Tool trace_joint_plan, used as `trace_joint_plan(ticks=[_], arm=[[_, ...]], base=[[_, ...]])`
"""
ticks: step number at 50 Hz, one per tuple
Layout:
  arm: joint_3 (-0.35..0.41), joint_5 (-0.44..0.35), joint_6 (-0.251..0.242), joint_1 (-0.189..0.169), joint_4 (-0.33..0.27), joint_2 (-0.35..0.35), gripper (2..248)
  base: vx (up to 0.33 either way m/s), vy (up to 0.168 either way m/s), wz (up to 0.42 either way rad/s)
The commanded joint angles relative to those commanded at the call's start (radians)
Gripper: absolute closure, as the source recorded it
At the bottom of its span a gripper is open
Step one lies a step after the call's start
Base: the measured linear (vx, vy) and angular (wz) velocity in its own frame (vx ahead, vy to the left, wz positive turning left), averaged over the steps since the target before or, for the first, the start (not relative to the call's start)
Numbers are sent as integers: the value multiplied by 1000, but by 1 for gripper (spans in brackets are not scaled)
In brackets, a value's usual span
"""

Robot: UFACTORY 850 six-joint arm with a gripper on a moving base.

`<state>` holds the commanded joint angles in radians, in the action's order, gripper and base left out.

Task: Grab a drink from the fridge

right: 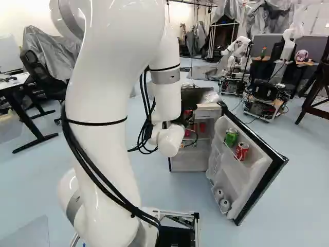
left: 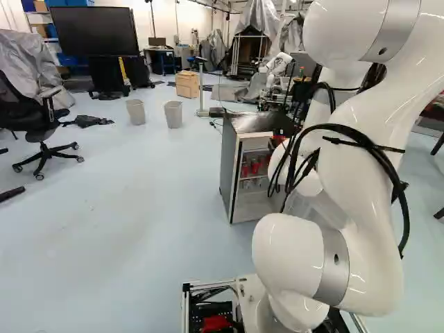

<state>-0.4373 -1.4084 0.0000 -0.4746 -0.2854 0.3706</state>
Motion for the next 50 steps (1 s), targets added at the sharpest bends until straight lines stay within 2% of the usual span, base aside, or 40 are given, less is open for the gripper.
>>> trace_joint_plan(ticks=[28, 50], arm=[[-45, 0, 0, 30, 0, -32, 154], [-120, 0, 0, 76, 0, 21, 154]], base=[[0, 0, 0], [0, 0, 0]])
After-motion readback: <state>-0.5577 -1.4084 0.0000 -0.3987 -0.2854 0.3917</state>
